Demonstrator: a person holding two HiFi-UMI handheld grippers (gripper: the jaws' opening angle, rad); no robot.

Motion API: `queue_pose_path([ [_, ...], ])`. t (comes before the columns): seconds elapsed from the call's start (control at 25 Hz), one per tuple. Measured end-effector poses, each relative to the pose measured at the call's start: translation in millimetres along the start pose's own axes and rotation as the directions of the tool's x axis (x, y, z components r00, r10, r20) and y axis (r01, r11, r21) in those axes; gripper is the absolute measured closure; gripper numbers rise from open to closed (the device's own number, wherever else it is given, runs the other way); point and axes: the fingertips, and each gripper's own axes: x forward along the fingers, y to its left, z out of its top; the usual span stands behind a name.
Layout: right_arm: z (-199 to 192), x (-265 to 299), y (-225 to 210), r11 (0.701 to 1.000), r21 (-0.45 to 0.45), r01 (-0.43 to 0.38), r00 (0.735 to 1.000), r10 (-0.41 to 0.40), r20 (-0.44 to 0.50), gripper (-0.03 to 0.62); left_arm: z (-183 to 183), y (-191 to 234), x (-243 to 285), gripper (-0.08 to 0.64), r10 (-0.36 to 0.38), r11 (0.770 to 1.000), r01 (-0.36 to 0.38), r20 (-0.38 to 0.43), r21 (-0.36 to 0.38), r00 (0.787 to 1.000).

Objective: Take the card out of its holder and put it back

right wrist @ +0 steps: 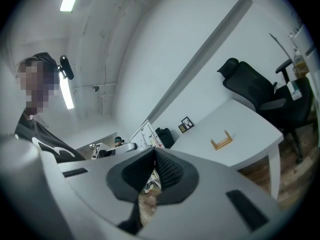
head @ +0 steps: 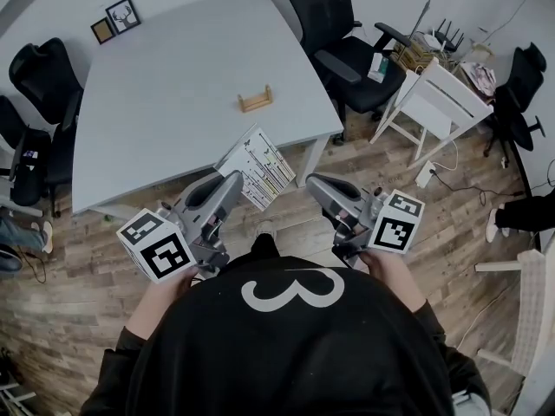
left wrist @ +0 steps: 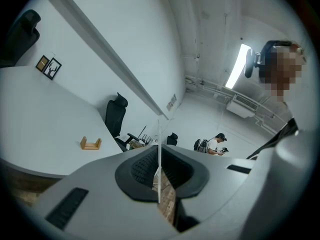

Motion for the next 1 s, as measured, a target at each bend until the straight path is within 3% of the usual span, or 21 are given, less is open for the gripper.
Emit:
queue_pose_path([
  [0.6, -13, -4, -15, 1.0, 0.017, 0.008, 1.0, -0.007, -0.028, 0.583, -10, 13, 1, 0.535, -0.004, 0.999, 0.005, 0.026, -0.04, 1.0],
  [0.76, -9, 39, -26, 0.999, 0.031, 0.013, 0.999, -0.011, -0.041, 0.581, 16, 50, -1, 0.535, 0.0, 1.0, 0.0, 0.02, -0.014, 1.0],
  [1.0, 9, 96, -58, 0.998, 0.056, 0.036, 0.998, -0.033, -0.048, 0.583, 57, 102, 20, 0.535, -0.028, 0.996, 0.03, -0.027, 0.083, 0.999],
])
